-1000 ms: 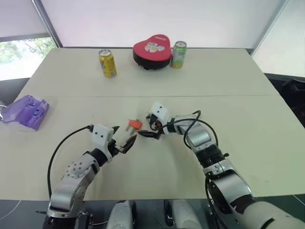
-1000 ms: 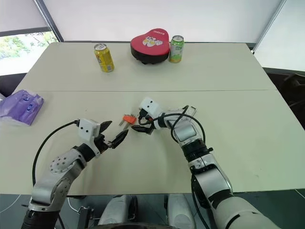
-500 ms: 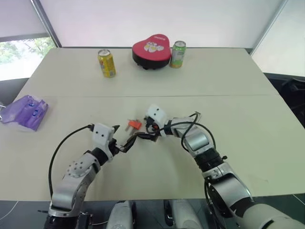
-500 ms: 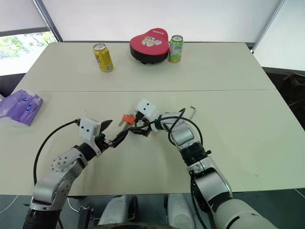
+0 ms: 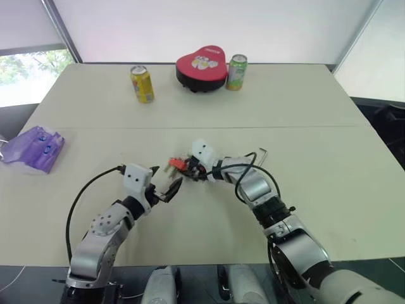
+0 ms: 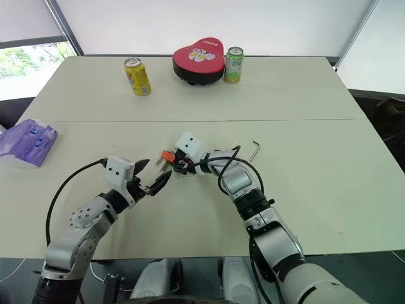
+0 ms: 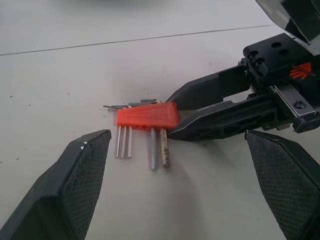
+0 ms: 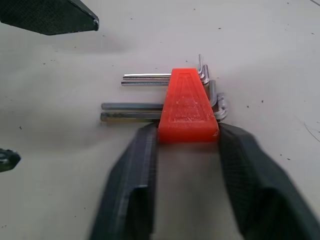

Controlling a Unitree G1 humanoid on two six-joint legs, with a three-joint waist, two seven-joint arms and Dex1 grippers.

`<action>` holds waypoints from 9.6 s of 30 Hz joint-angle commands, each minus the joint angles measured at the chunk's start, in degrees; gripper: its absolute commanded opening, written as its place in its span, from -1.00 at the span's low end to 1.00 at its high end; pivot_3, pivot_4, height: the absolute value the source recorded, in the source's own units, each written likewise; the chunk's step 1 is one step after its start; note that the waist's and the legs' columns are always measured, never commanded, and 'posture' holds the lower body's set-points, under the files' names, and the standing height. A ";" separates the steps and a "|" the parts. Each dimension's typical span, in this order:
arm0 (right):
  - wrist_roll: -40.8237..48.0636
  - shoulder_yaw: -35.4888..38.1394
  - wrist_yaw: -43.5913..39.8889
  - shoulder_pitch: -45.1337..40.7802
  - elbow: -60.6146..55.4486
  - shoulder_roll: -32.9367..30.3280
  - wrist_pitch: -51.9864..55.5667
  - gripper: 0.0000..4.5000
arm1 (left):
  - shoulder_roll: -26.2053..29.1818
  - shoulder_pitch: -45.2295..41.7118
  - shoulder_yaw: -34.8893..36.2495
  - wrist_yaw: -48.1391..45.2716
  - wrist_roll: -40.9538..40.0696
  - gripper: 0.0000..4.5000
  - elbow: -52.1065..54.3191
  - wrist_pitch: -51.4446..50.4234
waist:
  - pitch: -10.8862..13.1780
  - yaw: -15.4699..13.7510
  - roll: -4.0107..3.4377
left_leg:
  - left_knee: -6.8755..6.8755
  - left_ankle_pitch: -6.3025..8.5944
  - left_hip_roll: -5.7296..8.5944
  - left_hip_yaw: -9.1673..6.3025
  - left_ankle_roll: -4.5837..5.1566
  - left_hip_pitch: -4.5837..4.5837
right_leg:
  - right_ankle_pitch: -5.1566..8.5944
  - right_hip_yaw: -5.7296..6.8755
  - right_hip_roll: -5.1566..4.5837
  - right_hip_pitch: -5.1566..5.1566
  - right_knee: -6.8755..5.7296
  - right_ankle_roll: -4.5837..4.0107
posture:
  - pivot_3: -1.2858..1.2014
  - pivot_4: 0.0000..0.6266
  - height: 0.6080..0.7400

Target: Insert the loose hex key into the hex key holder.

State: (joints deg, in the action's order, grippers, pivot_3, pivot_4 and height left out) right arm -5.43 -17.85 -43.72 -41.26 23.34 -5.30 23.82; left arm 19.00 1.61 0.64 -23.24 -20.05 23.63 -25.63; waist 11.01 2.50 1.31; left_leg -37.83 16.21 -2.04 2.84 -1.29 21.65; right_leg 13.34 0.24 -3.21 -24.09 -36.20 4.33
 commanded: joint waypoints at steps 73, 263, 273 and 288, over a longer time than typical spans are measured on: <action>-14.05 1.32 6.86 -2.38 -24.49 -32.32 -57.29 -0.56 | 12.37 -37.56 4.14 -27.76 -23.31 1.00 -16.93 -17.49 | 0.10 -1.69 0.08 | -0.33 -0.04 0.13 -0.01 -0.01 0.85 | -0.08 -0.02 0.05 -0.63 0.00 0.18 | 0.03 -0.52 1.00; 37.14 16.64 14.53 11.57 -34.94 1.63 -5.72 -0.97 | 3.64 -36.34 -1.48 -15.78 -10.77 -1.00 -13.30 -6.45 | 0.05 -1.67 0.02 | -0.30 -0.03 0.02 -0.16 0.01 0.85 | -0.10 -0.02 0.28 -0.58 -0.03 0.27 | 0.03 -0.52 1.00; 37.24 16.28 14.27 10.49 -34.47 -0.03 -3.92 -0.97 | 4.07 -35.97 -2.97 -18.33 -7.45 -1.00 -12.87 -4.46 | 0.05 -1.70 0.02 | -0.30 -0.03 0.02 -0.12 0.01 0.85 | -0.10 -0.02 0.28 -0.58 -0.02 0.27 | 0.03 -0.52 1.00; 37.86 16.09 13.76 12.71 -36.92 -2.33 -0.99 -0.97 | 1.99 -36.92 -0.81 -17.07 -7.67 -1.00 -13.63 -4.25 | 0.05 -1.71 0.02 | -0.30 -0.03 0.02 -0.13 0.01 0.85 | -0.10 -0.02 0.28 -0.58 -0.03 0.27 | 0.03 -0.52 1.00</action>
State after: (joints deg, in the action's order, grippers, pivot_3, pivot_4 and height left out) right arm 31.60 -0.40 -28.61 -28.96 -10.88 -7.82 22.30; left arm 21.51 -33.55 -2.16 -41.01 -26.88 8.60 -31.81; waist 11.06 0.79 1.33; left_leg -38.14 16.18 -2.02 2.71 -1.28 22.50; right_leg 13.24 0.22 -2.93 -24.67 -36.23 4.60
